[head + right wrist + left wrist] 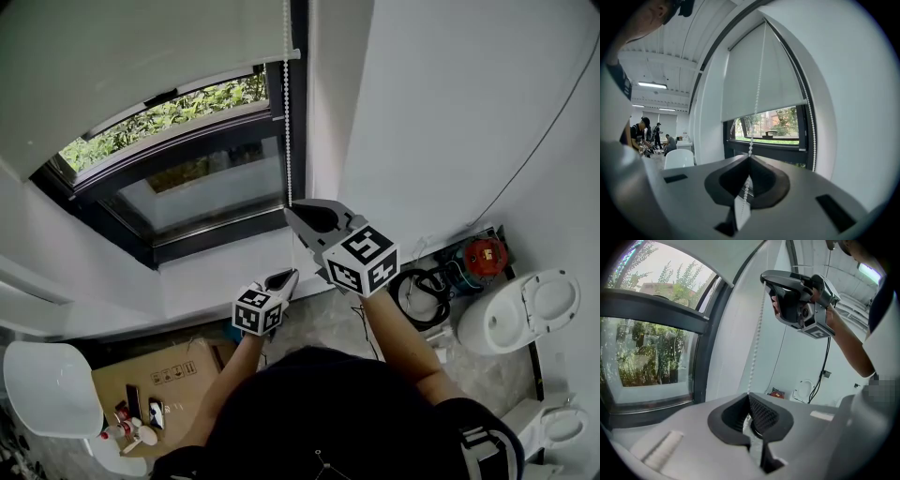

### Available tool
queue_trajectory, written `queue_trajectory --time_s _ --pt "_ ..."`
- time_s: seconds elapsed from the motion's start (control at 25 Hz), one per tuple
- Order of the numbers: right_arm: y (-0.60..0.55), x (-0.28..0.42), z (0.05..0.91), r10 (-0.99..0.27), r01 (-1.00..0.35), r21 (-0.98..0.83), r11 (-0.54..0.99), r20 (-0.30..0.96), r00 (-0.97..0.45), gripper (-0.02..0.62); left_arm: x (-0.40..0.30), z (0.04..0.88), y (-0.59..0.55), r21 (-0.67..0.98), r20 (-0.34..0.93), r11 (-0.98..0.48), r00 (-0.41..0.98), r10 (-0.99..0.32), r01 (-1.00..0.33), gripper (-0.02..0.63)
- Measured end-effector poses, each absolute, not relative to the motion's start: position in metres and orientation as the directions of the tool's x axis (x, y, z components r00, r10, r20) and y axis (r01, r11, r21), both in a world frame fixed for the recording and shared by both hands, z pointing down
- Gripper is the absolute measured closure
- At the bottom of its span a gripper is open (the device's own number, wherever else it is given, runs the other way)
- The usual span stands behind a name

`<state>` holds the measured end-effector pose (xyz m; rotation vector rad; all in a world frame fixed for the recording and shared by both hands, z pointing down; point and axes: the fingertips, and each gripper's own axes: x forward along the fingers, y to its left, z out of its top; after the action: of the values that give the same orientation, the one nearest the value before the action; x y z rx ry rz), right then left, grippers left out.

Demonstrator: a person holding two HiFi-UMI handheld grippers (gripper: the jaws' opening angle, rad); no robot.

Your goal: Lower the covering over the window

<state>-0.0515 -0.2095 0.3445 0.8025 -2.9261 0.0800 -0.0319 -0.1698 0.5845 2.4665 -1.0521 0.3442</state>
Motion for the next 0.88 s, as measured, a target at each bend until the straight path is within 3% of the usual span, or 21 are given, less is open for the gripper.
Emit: queue_trajectory --time_s 0.44,0.88 --pt "-0.207 -0.05 0.373 -0.505 -0.517 -0.025 0.856 0.18 -0.844 0.583 -0.027 0.607 -0.155 0.247 0.399 -0.651 0.687 -0.607 -0.718 0.592" --pt "-0.214 -0.044 0.375 -0.534 -0.542 0.001 0.84 0.175 -0.827 0.583 -0.04 0.491 -0.17 0.108 0.108 -0.679 0.687 -0.718 -0.726 0.577"
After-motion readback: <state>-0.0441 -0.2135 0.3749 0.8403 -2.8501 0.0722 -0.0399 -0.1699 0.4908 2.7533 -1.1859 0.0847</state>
